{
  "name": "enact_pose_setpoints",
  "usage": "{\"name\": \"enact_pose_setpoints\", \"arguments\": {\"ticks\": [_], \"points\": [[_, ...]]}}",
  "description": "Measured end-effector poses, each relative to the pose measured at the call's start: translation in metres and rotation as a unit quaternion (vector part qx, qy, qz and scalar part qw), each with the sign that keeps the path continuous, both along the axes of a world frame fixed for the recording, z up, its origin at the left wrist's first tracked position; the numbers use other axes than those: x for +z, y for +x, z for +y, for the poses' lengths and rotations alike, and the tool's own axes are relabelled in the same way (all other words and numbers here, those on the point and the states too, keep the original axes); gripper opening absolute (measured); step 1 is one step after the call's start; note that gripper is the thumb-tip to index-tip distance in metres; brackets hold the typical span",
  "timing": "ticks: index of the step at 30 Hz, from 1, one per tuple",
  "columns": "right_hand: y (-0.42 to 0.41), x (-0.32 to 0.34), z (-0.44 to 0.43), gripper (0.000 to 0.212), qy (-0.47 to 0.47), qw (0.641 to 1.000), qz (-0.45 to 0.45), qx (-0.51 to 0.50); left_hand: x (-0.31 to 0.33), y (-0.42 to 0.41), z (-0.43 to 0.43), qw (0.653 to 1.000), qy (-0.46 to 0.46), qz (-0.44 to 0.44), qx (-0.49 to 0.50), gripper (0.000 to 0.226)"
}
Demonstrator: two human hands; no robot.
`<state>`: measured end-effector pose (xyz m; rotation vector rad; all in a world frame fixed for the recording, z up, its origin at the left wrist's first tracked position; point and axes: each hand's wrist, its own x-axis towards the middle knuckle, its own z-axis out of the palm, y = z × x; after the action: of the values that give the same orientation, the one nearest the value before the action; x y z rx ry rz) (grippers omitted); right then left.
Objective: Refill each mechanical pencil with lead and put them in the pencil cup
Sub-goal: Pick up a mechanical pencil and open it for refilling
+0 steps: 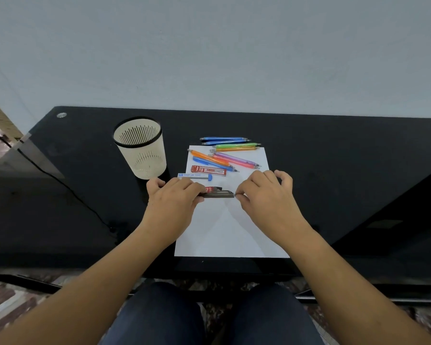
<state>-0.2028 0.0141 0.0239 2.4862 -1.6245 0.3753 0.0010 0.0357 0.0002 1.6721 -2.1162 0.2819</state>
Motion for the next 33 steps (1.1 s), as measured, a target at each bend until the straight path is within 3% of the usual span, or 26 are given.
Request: {"name": "enact_pose_setpoints", "arguments": {"ticks": [7, 20, 27, 33], "points": [[-0.003, 0.006, 0.004, 0.027, 0.029, 0.998, 0.058, 0.026, 0.006, -0.002, 0.002, 1.0, 0.003, -0.012, -0.005, 0.024], [-0.014, 0.0, 0.001, 0.023, -0.02, 0.998, -0.034, 0.055, 0.003, 0.0, 0.005, 0.999, 0.022, 0.02, -0.015, 0.024], [-0.04, 0.01, -0.018, 0.033, 0.14, 0.989, 0.029, -0.047, 0.006, -0.004, 0.003, 0.995, 0.074, -0.033, 0.065, 0.025], [-0.039, 0.0, -0.014, 0.033, 0.18, 0.983, 0.004, -0.047, 0.005, -0.008, 0.005, 0.992, 0.091, -0.047, 0.075, 0.026]]}}
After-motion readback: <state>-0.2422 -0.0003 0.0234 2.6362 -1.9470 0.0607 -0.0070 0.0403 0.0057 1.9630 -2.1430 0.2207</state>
